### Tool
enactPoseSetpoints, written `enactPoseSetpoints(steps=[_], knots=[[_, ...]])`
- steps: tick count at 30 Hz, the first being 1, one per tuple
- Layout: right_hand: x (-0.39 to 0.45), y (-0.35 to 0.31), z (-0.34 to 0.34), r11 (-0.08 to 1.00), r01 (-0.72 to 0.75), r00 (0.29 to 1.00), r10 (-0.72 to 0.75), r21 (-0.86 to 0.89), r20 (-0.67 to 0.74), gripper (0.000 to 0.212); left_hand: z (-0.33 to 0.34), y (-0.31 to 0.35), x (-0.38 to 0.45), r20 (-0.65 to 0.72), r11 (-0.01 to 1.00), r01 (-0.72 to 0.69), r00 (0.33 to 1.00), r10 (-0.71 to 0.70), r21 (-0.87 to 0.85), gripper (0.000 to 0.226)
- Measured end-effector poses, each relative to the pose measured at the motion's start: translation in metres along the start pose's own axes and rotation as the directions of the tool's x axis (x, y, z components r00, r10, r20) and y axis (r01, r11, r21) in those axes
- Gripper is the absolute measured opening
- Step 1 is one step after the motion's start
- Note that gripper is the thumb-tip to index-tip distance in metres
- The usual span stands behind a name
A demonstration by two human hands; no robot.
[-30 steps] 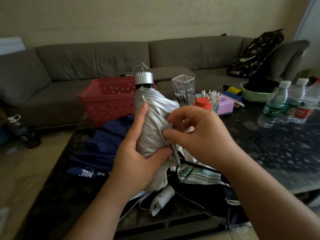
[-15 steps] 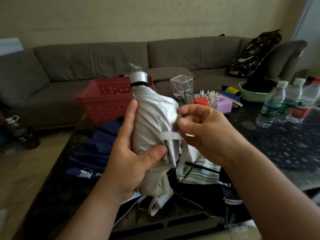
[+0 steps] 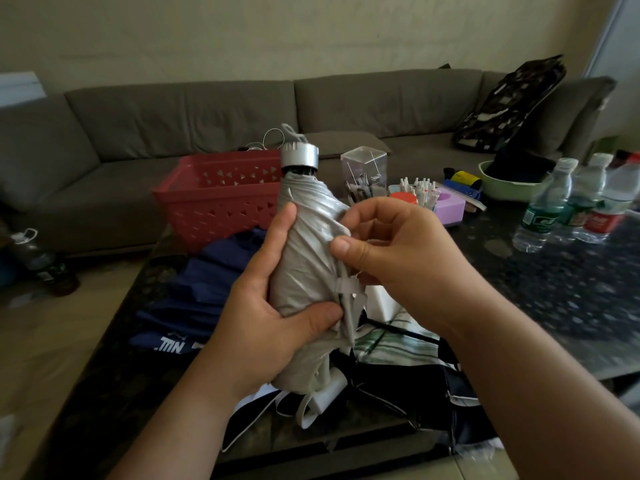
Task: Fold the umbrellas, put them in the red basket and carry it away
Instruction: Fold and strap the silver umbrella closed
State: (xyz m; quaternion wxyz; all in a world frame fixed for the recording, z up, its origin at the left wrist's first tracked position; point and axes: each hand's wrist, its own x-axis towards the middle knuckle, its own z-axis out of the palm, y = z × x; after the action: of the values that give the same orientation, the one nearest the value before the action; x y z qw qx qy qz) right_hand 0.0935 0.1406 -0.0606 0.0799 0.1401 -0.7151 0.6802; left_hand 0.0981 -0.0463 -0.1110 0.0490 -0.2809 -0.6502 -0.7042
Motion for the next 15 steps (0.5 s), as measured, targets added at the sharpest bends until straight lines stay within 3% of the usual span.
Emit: enactPoseSetpoints(steps=[3,9,15], knots=[[0.002,0.0,-0.006,0.992,-0.091,0.994,0.085,0.084,0.069,0.017,-0.003,0.001,-0.001,0.068,0.996,0.032,0.997,-0.026,-0.079,0.103],[0.006,0.01,-0.001,0.883,-0.214,0.976,0.172,0.417,0.137,0.015,0.001,-0.003,-0.003,0.161,0.957,0.087,0.986,-0.043,-0.276,0.1],[0.004,0.013,0.009,0.87,-0.199,0.978,0.202,0.452,0.042,0.008,0.002,-0.005,-0.002,0.139,0.947,0.117,0.987,-0.078,-0.299,0.109]])
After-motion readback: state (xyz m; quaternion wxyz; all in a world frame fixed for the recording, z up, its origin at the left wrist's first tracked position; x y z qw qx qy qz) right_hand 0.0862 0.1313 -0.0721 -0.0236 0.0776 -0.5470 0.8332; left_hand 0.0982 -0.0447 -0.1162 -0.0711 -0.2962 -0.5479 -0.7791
